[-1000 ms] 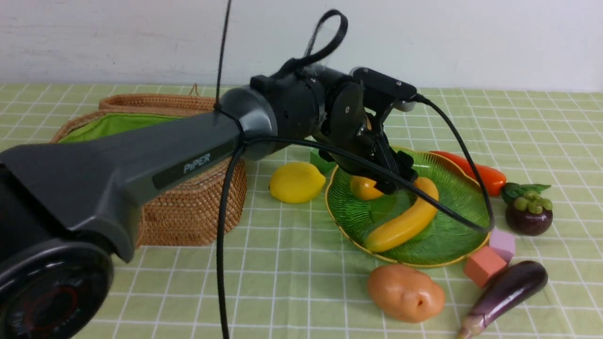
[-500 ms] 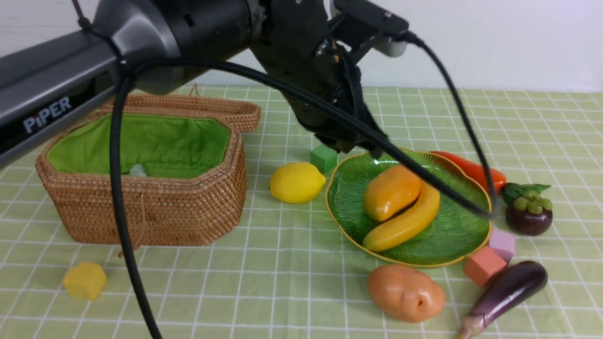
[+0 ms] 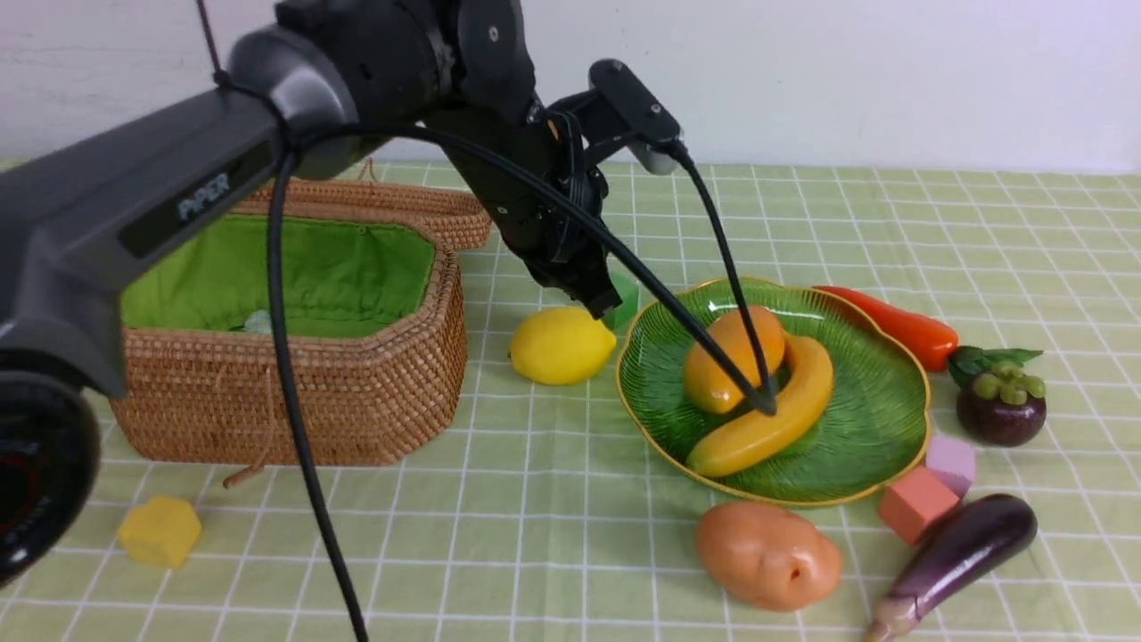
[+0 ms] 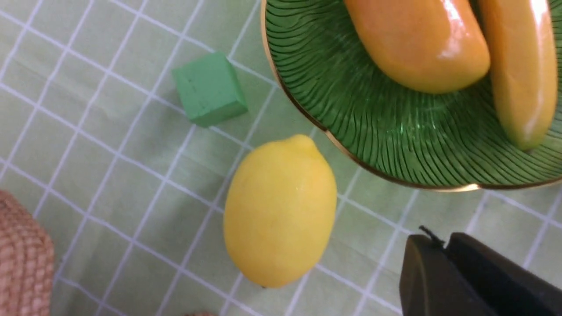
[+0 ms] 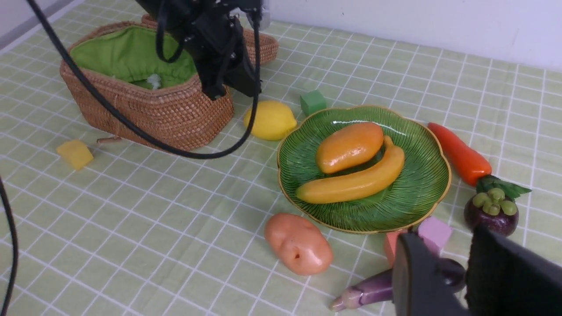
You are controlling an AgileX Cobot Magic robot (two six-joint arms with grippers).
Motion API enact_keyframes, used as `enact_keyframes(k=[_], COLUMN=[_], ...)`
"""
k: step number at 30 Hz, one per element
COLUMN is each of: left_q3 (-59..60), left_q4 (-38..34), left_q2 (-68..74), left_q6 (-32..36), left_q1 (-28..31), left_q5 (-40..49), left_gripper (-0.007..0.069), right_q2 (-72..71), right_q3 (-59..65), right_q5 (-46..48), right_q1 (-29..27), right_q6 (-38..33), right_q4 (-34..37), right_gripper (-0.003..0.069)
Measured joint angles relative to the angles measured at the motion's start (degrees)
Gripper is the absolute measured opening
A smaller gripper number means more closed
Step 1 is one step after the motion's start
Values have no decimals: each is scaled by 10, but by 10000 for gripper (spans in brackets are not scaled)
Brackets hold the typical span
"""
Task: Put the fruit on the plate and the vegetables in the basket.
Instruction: Grab a lemon with your left arm and place it on the plate on the right
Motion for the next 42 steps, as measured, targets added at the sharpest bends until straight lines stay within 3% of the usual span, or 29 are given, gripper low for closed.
enact_keyframes(k=[5, 6, 7, 8, 9, 12, 16, 26, 42], left_q3=[-7, -8, -8, -8, -8, -8, -9, -10, -15], left_q4=[30, 45, 49, 60, 66, 80, 103, 121, 126], left_q2=[31, 43, 44, 54, 59, 73, 90, 121, 120], left_q6=[3, 3, 3, 3, 3, 4, 5, 6, -2], left_q1=[-1, -1, -1, -1, -1, -1, -1, -1, -1], left_q5=[-38, -50, -53, -63, -71, -88, -110, -126, -90], left_gripper=[321, 436, 448, 548, 600, 658, 651, 518, 482], right_q2=[0, 0, 0, 0, 0, 0, 0, 0, 0], right_q3=[0, 0, 0, 0, 0, 0, 0, 0, 0], right_q5=[3, 5, 6, 7, 8, 8, 13, 28, 34], right_q1=[0, 0, 0, 0, 0, 0, 0, 0, 0], right_q6=[0, 0, 0, 0, 0, 0, 0, 0, 0], right_q4=[6, 12, 12, 18, 22, 30, 34, 51, 61], right_gripper=[195, 195, 195, 197, 199, 201, 201, 202, 209])
